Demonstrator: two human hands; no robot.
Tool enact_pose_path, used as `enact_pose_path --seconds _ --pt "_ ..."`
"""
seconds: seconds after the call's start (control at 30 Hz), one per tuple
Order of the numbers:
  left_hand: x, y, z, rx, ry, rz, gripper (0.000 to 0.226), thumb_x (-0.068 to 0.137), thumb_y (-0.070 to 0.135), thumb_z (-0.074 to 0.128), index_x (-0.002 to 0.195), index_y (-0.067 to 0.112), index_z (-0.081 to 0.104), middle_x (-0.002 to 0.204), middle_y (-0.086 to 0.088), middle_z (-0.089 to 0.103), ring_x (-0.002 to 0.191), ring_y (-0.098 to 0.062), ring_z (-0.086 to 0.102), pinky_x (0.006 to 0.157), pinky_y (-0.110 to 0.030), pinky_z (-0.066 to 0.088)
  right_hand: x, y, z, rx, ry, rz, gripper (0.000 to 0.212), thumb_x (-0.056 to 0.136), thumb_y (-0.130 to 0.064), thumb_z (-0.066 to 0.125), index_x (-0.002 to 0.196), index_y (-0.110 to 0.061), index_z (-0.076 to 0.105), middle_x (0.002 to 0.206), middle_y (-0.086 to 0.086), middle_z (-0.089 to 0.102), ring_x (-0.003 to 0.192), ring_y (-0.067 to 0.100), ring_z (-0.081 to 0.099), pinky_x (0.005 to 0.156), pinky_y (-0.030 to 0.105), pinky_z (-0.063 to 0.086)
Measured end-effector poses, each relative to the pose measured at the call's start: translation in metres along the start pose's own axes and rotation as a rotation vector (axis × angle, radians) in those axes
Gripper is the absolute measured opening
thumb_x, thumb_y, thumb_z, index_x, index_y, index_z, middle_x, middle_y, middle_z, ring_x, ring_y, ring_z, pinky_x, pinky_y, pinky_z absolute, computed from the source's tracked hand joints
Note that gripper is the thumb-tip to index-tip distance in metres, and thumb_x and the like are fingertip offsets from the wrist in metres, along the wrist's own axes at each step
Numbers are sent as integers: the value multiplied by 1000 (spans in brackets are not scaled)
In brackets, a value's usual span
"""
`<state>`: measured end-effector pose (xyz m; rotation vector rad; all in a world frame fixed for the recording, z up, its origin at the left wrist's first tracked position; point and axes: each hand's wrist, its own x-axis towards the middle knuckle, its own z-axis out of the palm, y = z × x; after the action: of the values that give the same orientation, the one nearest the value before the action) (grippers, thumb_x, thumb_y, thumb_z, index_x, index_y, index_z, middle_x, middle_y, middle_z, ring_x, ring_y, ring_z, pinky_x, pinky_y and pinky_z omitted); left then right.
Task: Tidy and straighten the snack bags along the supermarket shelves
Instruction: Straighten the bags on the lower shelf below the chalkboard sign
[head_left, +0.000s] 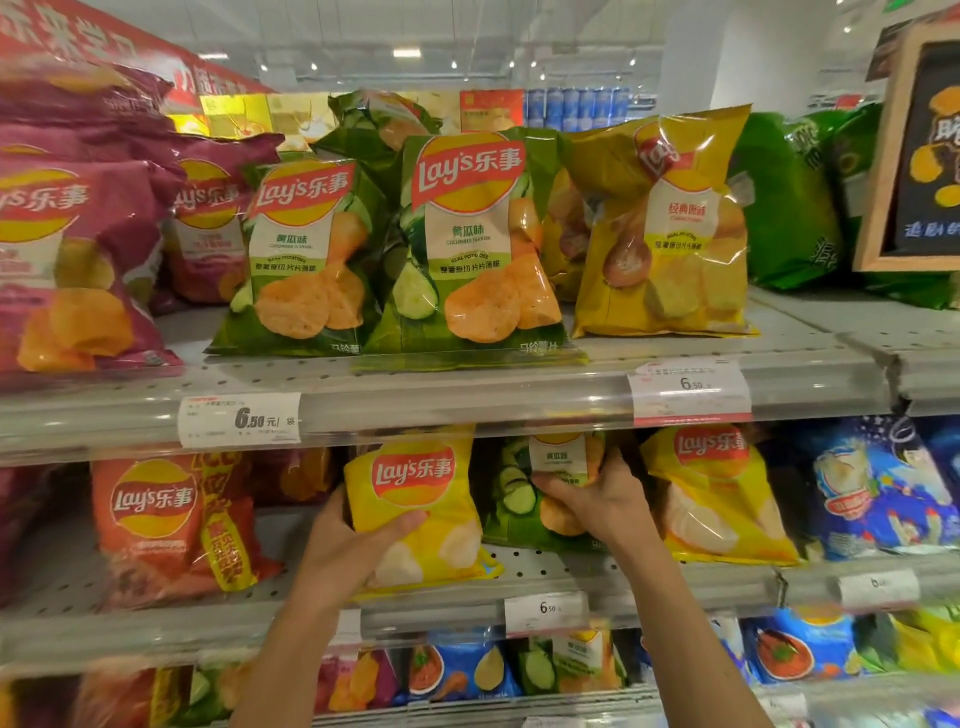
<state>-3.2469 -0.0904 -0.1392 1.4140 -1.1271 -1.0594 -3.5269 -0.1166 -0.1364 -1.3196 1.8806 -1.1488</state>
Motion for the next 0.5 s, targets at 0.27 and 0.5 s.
enact_pose_path --seconds 0.27,0.5 --pt "-2 4 3 -40 39 39 88 37 52 89 117 34 57 100 10 72 93 -10 68 72 -34 55 -31 -8 -47 -74 100 -106 73 64 -57 88 119 -19 58 108 -3 74 102 20 69 89 45 58" --pt "-6 8 83 -39 -88 41 64 49 42 91 106 26 66 89 7 76 86 -11 71 61 -22 54 -58 33 -106 46 264 -62 71 62 -53 90 116 -21 57 100 -6 67 97 22 64 84 40 54"
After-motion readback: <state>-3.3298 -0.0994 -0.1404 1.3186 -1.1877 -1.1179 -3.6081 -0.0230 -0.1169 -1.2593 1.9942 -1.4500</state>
